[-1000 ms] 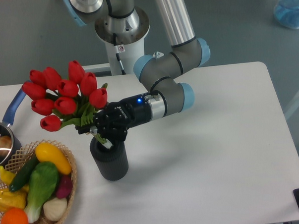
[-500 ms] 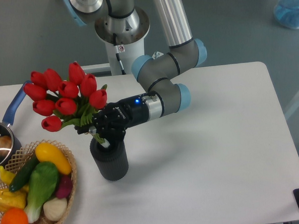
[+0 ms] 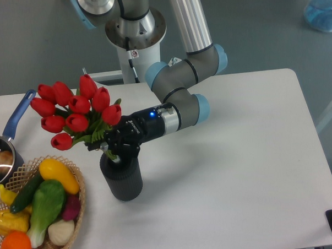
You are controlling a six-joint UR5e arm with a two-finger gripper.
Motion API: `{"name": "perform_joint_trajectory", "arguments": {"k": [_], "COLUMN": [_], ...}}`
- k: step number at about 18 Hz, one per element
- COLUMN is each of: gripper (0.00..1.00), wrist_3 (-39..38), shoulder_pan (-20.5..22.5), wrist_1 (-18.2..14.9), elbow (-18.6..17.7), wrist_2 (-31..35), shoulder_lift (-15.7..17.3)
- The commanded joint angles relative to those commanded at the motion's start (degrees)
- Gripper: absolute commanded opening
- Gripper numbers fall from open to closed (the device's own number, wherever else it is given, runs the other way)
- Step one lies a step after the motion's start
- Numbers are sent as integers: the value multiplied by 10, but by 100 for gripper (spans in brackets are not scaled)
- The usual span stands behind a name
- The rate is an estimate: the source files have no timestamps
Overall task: Insert the flowers into the vase
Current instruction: 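Push the tulip stems deeper into the vase, rotating the bouquet upright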
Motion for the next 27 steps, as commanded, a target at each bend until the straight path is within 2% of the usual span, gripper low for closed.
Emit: {"name": "perform_joint_trajectory", "arguments": {"k": [6, 14, 16, 27], "gripper": [14, 15, 19, 19], "wrist_3": [32, 33, 33, 34], "shoulder_pan": [0, 10, 16, 25], "wrist_1": [0, -1, -1, -1], "elbow": [-4, -7, -8, -20], "wrist_2": [-36, -36, -36, -35], "shoulder_lift": [-16, -18, -18, -18]}}
